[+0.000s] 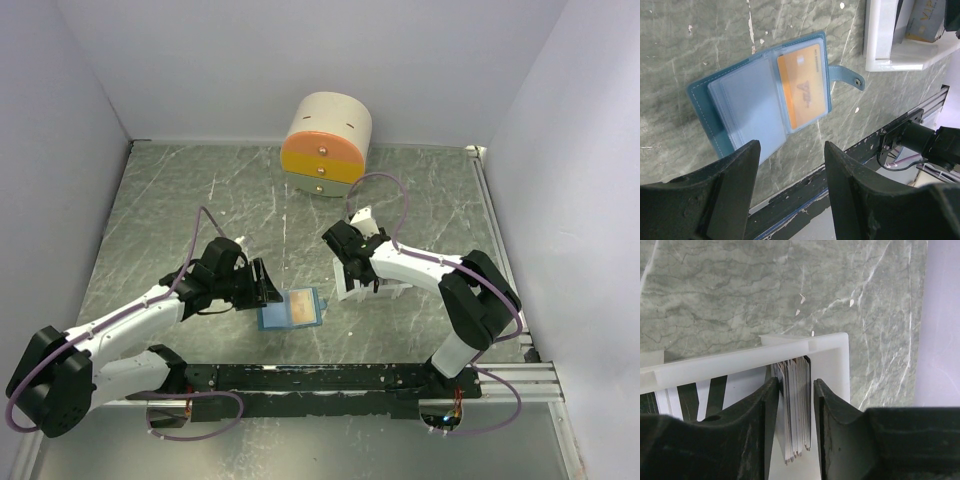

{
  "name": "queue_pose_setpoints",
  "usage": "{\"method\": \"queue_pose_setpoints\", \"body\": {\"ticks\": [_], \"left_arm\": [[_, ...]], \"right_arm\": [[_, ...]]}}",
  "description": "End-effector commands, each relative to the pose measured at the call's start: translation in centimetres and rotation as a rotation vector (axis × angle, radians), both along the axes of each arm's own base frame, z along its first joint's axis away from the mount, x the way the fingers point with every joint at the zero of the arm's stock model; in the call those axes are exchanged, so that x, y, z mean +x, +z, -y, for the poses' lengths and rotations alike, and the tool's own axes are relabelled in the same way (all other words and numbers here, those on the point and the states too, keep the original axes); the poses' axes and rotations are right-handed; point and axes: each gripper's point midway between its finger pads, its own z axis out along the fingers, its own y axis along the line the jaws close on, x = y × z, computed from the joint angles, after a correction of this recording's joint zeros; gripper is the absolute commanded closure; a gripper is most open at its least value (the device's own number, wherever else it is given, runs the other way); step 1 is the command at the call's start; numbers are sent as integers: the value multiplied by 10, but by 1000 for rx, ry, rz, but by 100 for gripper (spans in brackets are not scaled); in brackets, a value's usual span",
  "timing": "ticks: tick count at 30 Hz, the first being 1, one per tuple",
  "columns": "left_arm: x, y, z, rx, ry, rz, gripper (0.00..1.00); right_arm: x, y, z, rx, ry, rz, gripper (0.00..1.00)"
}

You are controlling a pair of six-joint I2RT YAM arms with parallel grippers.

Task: Put the credit cards into the card holder
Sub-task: Pick up the credit card from the storage box.

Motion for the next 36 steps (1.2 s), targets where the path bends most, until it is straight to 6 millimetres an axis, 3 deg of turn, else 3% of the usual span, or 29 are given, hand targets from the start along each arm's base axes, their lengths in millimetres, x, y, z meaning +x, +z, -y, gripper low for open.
{"method": "queue_pose_setpoints", "body": {"ticks": [1, 11, 19, 26, 33, 36], "left_arm": [[3, 7, 7, -38, -9, 14, 35], [2, -1, 5, -25, -9, -1, 35], [3, -4, -5, 38, 10, 0, 35], [3, -12, -26, 160, 65, -21, 35], [1, -18, -30, 207, 44, -40, 37], [-1, -22, -39, 272, 38, -62, 37]], "right_arm": [[5, 13, 1, 7, -10, 48, 68], [6, 16, 1, 15, 1, 55, 85], [6, 29, -4, 62, 17, 74, 100], [-1, 48, -15, 171, 54, 68, 100], [-9, 71, -41, 380, 133, 73, 100], [-11, 101, -58, 507, 158, 98, 100]]}}
